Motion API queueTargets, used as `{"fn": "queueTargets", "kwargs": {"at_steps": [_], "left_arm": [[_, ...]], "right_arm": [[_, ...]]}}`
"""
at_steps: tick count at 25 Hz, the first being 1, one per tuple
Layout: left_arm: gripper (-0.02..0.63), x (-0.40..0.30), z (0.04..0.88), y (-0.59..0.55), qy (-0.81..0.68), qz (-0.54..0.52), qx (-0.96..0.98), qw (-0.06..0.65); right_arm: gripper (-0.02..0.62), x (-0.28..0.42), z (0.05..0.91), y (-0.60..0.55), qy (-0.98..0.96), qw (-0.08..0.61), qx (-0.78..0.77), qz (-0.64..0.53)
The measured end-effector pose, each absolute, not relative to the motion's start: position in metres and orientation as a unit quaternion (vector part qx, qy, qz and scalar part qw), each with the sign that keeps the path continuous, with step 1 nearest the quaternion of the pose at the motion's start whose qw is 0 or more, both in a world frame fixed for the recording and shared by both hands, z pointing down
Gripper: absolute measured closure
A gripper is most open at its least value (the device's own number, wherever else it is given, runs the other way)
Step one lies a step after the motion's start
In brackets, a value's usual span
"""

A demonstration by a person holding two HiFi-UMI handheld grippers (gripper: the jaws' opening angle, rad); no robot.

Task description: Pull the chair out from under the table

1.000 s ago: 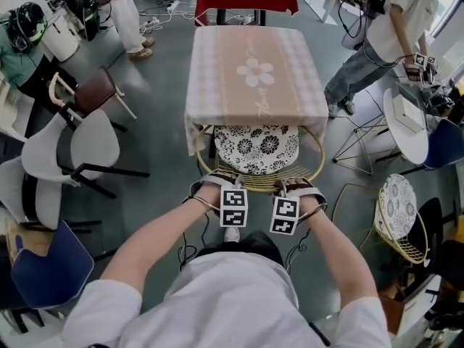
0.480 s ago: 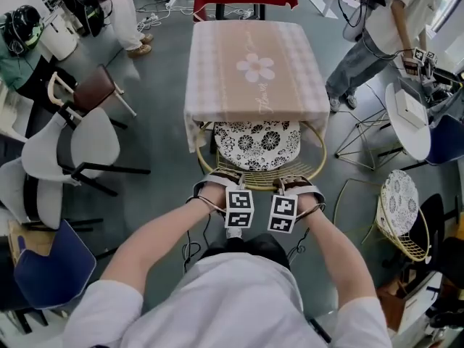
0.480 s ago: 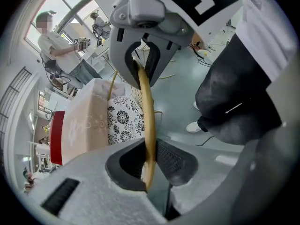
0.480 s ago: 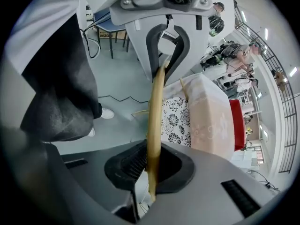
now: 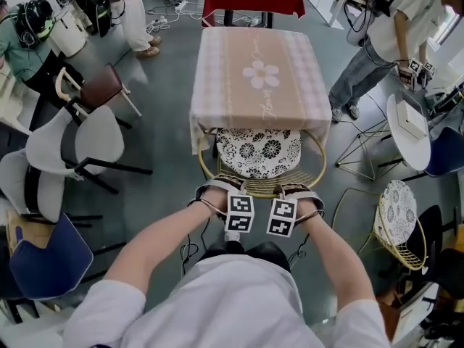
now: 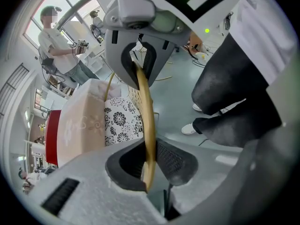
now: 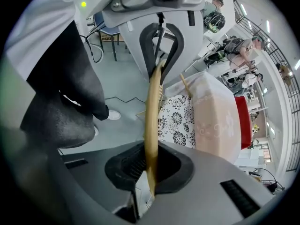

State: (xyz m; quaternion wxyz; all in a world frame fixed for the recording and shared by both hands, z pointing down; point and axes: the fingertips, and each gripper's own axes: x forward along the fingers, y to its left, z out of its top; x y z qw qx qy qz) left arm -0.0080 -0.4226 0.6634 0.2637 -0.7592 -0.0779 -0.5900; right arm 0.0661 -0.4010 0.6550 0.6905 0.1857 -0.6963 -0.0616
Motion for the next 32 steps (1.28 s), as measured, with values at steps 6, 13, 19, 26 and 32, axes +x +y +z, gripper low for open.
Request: {"fn": "queueTargets", "kwargs": {"at_steps": [6,13,19,26,32], "left_arm": [[0.548,-0.013,0.663,-0.404,-0.07,-0.601,-0.752,0.262],[0.548,-0.021,0.664,-0.372,-0.053,-0.618,-0.741,0.259],[0.548,-0.021,0.665,-0.34,-0.037,-0.631,-0.735,0.247],[0.548,-0.026,0.668,-0.304,-0.006,-0.643,-0.729,0.234],[0.548,-0.028,0.668,-0.28,0.018,-0.65,-0.728,0.217]], "right_arm": [[0.574,0.059,0.651,-0.379,-0.712,0.675,0.185,-0.057],[0.577,0.049,0.65,-0.343,-0.729,0.66,0.17,-0.055],[0.578,0.051,0.649,-0.313,-0.735,0.657,0.157,-0.063],[0.578,0.046,0.65,-0.276,-0.745,0.648,0.14,-0.077],[0.58,0.043,0.649,-0.253,-0.751,0.643,0.127,-0.082]]}}
